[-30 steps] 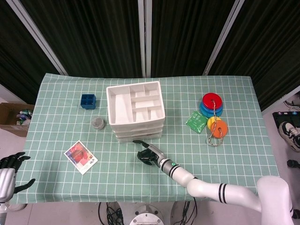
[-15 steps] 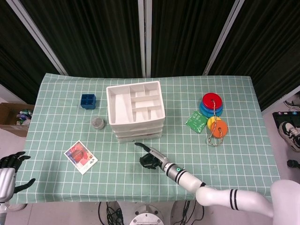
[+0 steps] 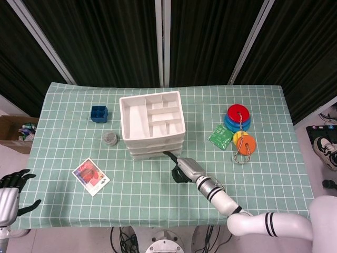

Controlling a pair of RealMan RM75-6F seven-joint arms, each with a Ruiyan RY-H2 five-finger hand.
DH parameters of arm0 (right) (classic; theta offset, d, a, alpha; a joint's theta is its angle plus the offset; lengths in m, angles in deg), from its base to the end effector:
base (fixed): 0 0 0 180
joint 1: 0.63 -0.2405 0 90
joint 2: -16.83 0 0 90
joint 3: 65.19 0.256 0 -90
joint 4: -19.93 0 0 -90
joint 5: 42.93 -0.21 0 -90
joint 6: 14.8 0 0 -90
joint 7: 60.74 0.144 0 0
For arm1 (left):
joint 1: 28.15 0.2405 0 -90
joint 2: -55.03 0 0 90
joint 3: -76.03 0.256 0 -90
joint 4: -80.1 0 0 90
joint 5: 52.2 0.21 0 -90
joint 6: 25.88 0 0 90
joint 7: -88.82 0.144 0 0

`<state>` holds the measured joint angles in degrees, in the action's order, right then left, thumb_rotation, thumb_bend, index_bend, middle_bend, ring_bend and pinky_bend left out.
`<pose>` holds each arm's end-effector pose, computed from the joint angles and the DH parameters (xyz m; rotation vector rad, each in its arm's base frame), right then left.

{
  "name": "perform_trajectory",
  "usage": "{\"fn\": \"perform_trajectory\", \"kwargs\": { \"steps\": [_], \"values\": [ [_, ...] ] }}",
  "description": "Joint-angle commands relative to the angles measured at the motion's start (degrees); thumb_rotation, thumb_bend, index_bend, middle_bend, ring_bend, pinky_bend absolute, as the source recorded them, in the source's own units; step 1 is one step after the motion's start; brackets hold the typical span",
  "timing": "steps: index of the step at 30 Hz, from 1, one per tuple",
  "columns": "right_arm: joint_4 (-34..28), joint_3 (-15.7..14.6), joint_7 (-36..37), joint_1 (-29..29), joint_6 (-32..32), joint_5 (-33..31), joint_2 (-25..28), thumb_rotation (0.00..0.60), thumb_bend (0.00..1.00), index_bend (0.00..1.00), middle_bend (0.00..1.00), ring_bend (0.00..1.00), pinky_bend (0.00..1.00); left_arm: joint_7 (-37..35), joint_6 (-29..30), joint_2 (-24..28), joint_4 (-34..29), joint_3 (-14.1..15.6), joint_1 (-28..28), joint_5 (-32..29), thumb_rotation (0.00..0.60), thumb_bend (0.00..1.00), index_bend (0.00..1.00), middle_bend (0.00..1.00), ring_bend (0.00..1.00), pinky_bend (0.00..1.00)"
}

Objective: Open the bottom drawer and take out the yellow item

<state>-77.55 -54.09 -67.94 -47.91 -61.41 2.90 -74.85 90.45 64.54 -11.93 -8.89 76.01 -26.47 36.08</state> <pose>-0.0907 -0.2964 -0.0632 1.8464 -1.7020 1.0001 -0.3287 0.1344 0.1517 -1.3427 -0.8955 -0.8382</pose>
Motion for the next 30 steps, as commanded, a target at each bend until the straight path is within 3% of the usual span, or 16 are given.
{"fn": "perform_trajectory", "kwargs": {
  "steps": [1,16,25,30],
  "values": [
    [0.65,-0.57,-1.41,-0.83,-1.44,-1.29,-0.99,0.600,0.63,0.05,0.80,0.79,0.95,0.03,-0.04,0.00,0.01,0.01,0.02,-0.08,0.600,0.05,0.30,0.21,0.19,0.21],
    [3.91,0.77,-1.85,-2.32,-0.76,-4.16,-3.33,0.600,0.63,0.06,0.80,0.79,0.95,-0.34,-0.35,-0.28,0.54,0.00,-0.11,-0.22,0.600,0.05,0.30,0.21,0.19,0.21],
    [5.15,1.63,-0.96,-2.39,-0.62,-5.28,-3.83,0.600,0.63,0.28,0.80,0.80,0.95,-0.64,-0.08,-0.22,0.76,0.03,0.21,-0.48,0.600,0.05,0.30,0.21,0.19,0.21],
    [3.89,1.50,0.04,-1.65,-0.45,-4.26,-2.98,0.600,0.63,0.31,0.80,0.80,0.95,-0.67,-0.10,-0.39,0.92,0.02,0.15,-0.37,0.600,0.05,0.30,0.21,0.19,0.21]
  ]
}}
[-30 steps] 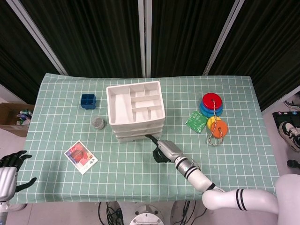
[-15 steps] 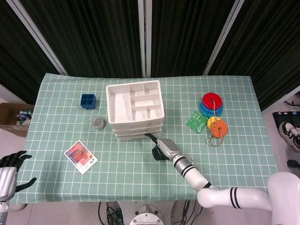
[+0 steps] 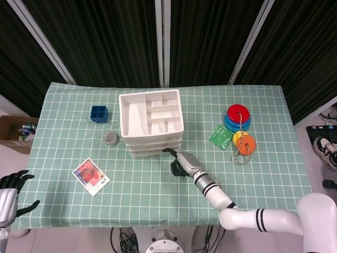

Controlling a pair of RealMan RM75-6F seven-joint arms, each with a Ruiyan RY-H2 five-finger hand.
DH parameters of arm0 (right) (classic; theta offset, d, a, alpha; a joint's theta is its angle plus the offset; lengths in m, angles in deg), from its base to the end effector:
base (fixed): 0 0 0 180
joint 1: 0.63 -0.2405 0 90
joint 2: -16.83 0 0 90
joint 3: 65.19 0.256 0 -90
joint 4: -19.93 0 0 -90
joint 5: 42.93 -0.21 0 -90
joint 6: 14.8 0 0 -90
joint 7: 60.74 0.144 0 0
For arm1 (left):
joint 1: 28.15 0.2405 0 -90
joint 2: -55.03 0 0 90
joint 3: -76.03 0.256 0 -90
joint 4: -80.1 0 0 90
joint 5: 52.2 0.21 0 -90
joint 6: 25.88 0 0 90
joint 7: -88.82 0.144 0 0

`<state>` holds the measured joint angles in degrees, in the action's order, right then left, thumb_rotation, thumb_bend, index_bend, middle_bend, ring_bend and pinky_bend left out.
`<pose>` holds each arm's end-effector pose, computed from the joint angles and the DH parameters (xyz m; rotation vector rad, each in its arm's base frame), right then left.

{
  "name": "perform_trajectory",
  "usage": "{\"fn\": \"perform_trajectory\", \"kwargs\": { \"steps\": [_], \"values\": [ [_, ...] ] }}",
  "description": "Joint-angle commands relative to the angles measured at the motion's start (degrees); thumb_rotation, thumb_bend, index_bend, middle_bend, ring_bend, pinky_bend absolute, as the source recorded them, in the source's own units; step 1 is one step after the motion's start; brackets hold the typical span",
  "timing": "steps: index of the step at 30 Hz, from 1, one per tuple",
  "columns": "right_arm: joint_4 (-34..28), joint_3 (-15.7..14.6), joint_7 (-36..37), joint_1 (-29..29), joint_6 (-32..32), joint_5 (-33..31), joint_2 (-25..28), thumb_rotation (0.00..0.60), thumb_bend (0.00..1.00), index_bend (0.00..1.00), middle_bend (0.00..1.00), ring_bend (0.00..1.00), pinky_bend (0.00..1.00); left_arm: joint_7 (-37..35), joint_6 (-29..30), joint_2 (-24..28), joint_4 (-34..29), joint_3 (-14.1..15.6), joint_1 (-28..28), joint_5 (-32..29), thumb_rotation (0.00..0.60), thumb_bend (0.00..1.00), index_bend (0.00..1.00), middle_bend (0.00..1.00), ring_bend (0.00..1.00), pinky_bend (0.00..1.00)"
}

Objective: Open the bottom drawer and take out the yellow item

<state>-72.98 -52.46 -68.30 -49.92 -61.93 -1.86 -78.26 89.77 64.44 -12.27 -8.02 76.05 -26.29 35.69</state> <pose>-0.0878 -0.3110 -0.0754 1.7685 -1.7344 0.9959 -0.3325 0.1331 0.1512 -1.3355 -0.9031 -0.8327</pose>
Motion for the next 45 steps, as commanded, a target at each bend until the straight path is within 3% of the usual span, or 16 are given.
{"fn": "perform_trajectory", "kwargs": {
  "steps": [1,9,18,30,32,34,37,40,45],
  "values": [
    [-1.13,-0.16,0.68,0.55,0.16,0.72,0.71,0.600,0.63,0.31,0.80,0.80,0.95,-0.02,0.00,-0.07,0.08,-0.03,-0.03,0.03,0.600,0.05,0.30,0.21,0.19,0.21],
    [-5.12,-1.08,2.97,2.20,1.52,2.51,3.64,0.600,0.63,0.31,0.80,0.80,0.96,-0.16,-0.11,-0.18,0.29,-0.06,-0.11,0.03,0.600,0.05,0.30,0.21,0.19,0.21],
    [-10.13,-4.08,4.36,4.45,2.28,6.02,7.20,0.600,0.63,0.31,0.80,0.80,0.96,-0.26,-0.15,-0.36,0.48,-0.04,-0.11,0.03,0.600,0.05,0.30,0.21,0.19,0.21],
    [-12.40,-5.89,5.86,6.14,2.17,10.41,8.35,0.600,0.63,0.31,0.80,0.80,0.96,-0.21,-0.20,-0.47,0.53,-0.12,-0.29,0.16,0.600,0.05,0.30,0.21,0.19,0.21],
    [-12.33,-6.11,5.25,6.17,1.64,11.19,8.35,0.600,0.63,0.26,0.80,0.80,0.96,-0.25,-0.14,-0.51,0.55,-0.11,-0.26,0.18,0.600,0.05,0.30,0.21,0.19,0.21],
    [-12.26,-6.47,4.21,6.20,0.87,12.34,8.45,0.600,0.62,0.14,0.80,0.79,0.96,-0.28,-0.10,-0.53,0.60,-0.05,-0.22,0.22,0.600,0.05,0.30,0.21,0.19,0.21],
    [-12.72,-7.23,1.92,6.33,-0.70,14.42,9.22,0.600,0.52,0.01,0.80,0.79,0.95,-0.33,0.08,-0.50,0.68,0.01,-0.08,0.25,0.600,0.05,0.30,0.21,0.19,0.21],
    [-14.30,-7.98,-1.57,6.35,-2.74,16.37,10.92,0.600,0.40,0.00,0.80,0.79,0.95,-0.50,0.35,-0.44,0.75,0.01,0.11,0.20,0.600,0.05,0.30,0.21,0.19,0.21],
    [-18.79,-5.98,-6.64,4.22,-3.83,19.39,15.47,0.600,0.36,0.01,0.80,0.80,0.96,-0.48,0.70,-0.33,0.63,0.00,0.18,0.48,0.600,0.05,0.30,0.21,0.19,0.21]
  ]
}}
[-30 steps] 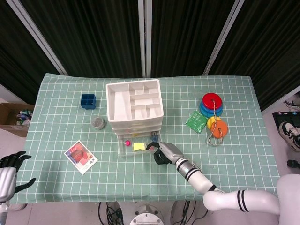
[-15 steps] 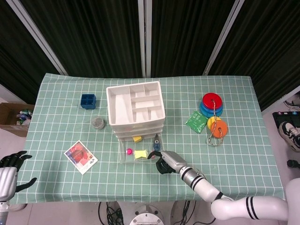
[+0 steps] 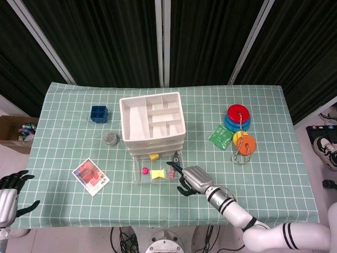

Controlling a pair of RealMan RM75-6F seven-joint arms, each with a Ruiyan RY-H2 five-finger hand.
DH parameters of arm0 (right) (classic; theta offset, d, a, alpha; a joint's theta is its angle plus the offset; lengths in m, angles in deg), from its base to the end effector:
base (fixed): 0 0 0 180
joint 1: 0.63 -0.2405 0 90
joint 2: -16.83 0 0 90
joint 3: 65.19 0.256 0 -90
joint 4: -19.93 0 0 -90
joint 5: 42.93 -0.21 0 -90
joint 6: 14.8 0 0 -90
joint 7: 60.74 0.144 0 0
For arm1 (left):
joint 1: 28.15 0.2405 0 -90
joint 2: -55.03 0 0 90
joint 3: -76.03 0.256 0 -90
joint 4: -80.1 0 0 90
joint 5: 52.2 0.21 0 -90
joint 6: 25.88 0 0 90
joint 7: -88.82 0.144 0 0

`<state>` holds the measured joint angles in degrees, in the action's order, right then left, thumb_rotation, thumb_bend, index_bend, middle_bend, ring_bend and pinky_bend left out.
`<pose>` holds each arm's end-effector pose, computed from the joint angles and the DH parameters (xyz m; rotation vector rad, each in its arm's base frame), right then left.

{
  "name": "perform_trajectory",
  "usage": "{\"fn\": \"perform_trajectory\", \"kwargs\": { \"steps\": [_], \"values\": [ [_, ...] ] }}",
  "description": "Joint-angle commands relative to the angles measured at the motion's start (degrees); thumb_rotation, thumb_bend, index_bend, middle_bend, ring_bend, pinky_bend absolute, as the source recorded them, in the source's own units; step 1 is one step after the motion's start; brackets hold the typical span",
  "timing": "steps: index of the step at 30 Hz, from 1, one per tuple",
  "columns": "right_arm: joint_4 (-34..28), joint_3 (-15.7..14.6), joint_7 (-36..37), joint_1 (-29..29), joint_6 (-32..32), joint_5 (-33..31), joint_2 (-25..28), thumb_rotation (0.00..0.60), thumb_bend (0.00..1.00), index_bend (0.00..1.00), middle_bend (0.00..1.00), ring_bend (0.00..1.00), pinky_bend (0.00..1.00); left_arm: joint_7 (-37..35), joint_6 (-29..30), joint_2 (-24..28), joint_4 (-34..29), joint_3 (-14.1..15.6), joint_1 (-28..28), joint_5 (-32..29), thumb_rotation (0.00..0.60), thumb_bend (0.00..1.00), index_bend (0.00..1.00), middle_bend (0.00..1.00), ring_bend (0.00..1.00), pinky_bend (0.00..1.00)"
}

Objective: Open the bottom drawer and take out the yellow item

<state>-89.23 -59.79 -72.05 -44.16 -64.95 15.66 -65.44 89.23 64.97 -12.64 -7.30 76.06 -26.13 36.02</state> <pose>-0.0960 -0.2603 -0.0226 2.0453 -1.4628 1.0103 -0.3334 0.1321 0.1511 -1.3328 -0.8982 -0.8419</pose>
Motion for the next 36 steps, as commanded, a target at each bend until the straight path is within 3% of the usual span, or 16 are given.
{"fn": "perform_trajectory", "kwargs": {
  "steps": [1,7,10,16,27,36],
  "values": [
    [-2.96,2.07,-3.73,-2.39,-0.41,2.10,3.21,0.600,0.36,0.03,0.80,0.80,0.96,0.11,0.30,0.05,-0.18,0.00,0.05,0.25,0.600,0.05,0.30,0.21,0.19,0.21],
    [-0.59,5.52,-12.30,-11.08,5.52,-0.98,5.46,0.600,0.36,0.22,0.81,0.82,0.97,0.52,0.90,0.21,-0.80,0.20,0.52,0.38,0.600,0.05,0.30,0.21,0.19,0.21],
    [2.66,5.07,-19.40,-15.91,7.03,-3.25,4.07,0.600,0.29,0.29,0.82,0.84,0.99,0.67,1.02,0.25,-1.04,0.31,0.80,0.18,0.600,0.05,0.30,0.21,0.19,0.21],
    [9.13,3.00,-29.48,-24.10,9.44,-7.87,0.04,0.600,0.12,0.32,0.83,0.86,1.00,0.65,1.40,0.52,-1.28,0.44,1.33,-0.06,0.600,0.05,0.30,0.21,0.19,0.21],
    [17.24,0.25,-30.68,-30.53,13.23,-11.59,-6.15,0.600,0.08,0.33,0.84,0.88,1.00,-0.13,1.47,0.24,-0.51,0.50,2.06,-0.84,0.600,0.05,0.30,0.21,0.19,0.21],
    [20.18,-2.15,-31.42,-33.34,12.14,-15.82,-8.73,0.600,0.05,0.33,0.84,0.88,1.00,-0.75,1.42,-0.17,0.19,0.43,2.26,-0.95,0.600,0.05,0.30,0.21,0.19,0.21]
  ]
}}
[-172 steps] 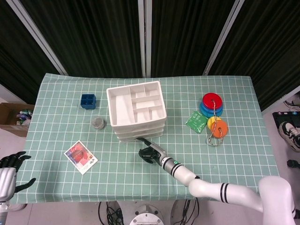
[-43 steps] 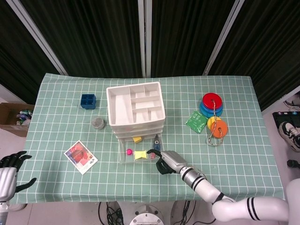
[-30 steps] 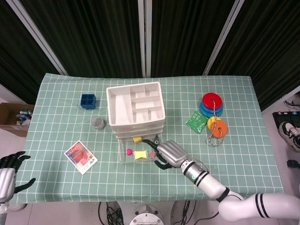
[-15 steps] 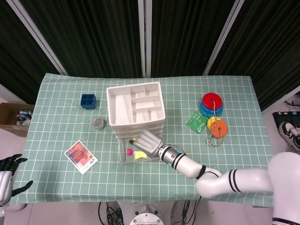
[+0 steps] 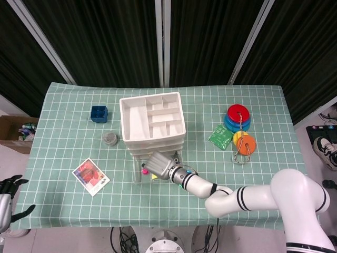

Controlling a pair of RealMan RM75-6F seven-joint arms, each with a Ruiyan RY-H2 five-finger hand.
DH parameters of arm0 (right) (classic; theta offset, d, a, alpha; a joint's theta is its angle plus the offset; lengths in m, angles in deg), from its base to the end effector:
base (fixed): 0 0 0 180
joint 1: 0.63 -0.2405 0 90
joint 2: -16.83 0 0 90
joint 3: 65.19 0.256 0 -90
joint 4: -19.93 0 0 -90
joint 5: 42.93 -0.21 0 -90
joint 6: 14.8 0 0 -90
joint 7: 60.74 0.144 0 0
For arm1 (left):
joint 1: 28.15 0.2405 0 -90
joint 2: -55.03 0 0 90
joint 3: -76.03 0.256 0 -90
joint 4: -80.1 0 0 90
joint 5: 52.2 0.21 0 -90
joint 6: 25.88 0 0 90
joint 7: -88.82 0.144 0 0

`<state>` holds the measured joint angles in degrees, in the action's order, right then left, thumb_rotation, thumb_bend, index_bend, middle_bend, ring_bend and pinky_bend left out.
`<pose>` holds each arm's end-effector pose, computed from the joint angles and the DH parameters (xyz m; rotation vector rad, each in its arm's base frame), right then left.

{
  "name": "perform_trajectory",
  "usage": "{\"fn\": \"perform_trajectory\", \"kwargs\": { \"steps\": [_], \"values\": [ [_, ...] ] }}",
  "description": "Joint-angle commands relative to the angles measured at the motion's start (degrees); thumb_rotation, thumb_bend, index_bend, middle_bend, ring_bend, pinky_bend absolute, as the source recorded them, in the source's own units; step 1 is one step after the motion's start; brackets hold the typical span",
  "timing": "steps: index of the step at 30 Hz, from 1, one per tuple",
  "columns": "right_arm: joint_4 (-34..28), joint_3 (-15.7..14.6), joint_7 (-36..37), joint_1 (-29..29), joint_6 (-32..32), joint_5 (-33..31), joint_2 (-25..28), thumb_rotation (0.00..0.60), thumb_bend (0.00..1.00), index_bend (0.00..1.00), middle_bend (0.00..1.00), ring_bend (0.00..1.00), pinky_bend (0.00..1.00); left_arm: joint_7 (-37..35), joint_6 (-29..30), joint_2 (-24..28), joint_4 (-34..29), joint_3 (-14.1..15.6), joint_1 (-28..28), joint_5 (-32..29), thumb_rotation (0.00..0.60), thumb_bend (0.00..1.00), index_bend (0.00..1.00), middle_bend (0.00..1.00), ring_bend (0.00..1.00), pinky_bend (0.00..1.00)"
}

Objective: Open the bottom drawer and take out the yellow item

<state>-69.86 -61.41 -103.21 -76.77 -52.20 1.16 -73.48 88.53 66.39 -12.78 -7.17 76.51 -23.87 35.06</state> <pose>0.0035 -0.3287 -0.0807 2.5238 -0.4058 0.6320 -0.3395 0.1170 0.1537 -1.2839 -0.9215 -0.8213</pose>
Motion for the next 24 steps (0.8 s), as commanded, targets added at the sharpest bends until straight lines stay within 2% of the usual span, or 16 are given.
{"fn": "perform_trajectory", "kwargs": {
  "steps": [1,8,16,24],
  "values": [
    [1.07,-0.67,-0.29,-0.95,-0.78,-1.91,-0.98,0.600,0.05,0.33,0.84,0.88,1.00,-0.08,0.04,-0.07,0.10,-0.05,0.01,0.04,0.600,0.05,0.30,0.21,0.19,0.21],
    [2.63,-0.85,0.45,-2.63,-1.27,-6.22,-2.85,0.600,0.00,0.33,0.85,0.88,1.00,-0.17,0.01,-0.23,0.25,-0.07,0.10,0.08,0.600,0.05,0.30,0.21,0.19,0.21],
    [4.41,-1.65,1.01,-4.39,-0.96,-9.90,-4.10,0.600,0.00,0.33,0.85,0.88,1.00,-0.44,-0.02,-0.25,0.53,-0.17,0.20,-0.04,0.600,0.05,0.30,0.21,0.19,0.21],
    [7.27,-2.42,1.27,-5.12,-2.16,-10.31,-5.91,0.600,0.00,0.33,0.85,0.88,1.00,-0.63,-0.83,-0.50,0.92,-0.43,-0.33,-0.13,0.600,0.05,0.30,0.21,0.19,0.21]
  ]
}}
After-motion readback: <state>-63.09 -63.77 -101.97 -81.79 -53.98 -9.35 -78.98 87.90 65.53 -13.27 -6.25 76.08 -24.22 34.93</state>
